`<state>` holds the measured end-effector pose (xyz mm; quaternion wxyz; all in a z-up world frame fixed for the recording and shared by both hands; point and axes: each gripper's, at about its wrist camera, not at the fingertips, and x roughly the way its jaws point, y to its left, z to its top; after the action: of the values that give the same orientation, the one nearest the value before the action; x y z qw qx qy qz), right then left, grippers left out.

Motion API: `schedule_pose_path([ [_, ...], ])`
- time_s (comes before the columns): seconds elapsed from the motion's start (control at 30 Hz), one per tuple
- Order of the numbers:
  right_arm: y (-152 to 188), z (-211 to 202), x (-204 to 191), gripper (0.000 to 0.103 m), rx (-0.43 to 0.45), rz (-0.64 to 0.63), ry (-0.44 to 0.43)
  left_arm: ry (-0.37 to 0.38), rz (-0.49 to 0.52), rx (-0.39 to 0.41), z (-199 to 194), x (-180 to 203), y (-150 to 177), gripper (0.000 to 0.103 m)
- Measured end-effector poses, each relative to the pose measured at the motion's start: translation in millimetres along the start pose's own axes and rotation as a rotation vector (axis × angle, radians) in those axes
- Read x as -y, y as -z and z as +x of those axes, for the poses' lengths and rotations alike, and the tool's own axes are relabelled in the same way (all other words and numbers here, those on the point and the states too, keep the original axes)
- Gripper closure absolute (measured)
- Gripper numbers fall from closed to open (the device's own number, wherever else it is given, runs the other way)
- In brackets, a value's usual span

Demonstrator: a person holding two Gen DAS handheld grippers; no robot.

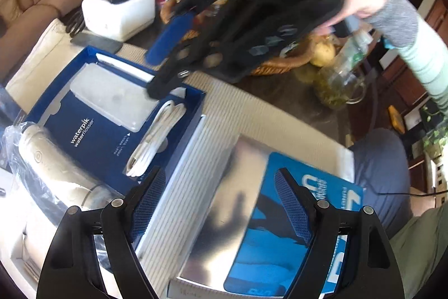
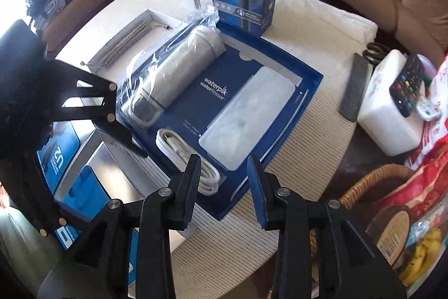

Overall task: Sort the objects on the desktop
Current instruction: 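Press the cable further down into the slot with the right tool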

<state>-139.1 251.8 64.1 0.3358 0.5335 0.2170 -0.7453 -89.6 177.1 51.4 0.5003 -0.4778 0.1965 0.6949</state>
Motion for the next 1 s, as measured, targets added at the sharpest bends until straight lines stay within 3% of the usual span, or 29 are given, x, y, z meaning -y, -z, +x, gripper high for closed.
schedule_pose_path([
  [0.17, 5, 8, -10, 0.071, -0.019, -0.049, 0.08, 0.012, -0.054, 0.026, 1, -12, -10, 0.021],
  [0.27, 2, 18, -19, 0.071, -0.017, -0.079, 0.17, -0.003, -0.07, 0.02, 3, -17, -15, 0.021],
  [0.47, -1, 22, -17, 0.071, -0.003, -0.072, 0.198, 0.004, -0.083, -0.05, 23, -22, -14, 0.02],
  [0.6, 1, 18, -16, 0.071, 0.02, -0.065, 0.19, 0.018, -0.067, -0.008, 10, -14, -11, 0.02],
  [0.83, 8, 3, -18, 0.071, 0.102, -0.008, 0.087, -0.047, -0.125, -0.009, -3, -40, -6, 0.02],
  [1.0, 3, 15, -22, 0.071, 0.054, -0.032, 0.172, -0.032, -0.111, 0.004, -4, -38, -4, 0.02],
])
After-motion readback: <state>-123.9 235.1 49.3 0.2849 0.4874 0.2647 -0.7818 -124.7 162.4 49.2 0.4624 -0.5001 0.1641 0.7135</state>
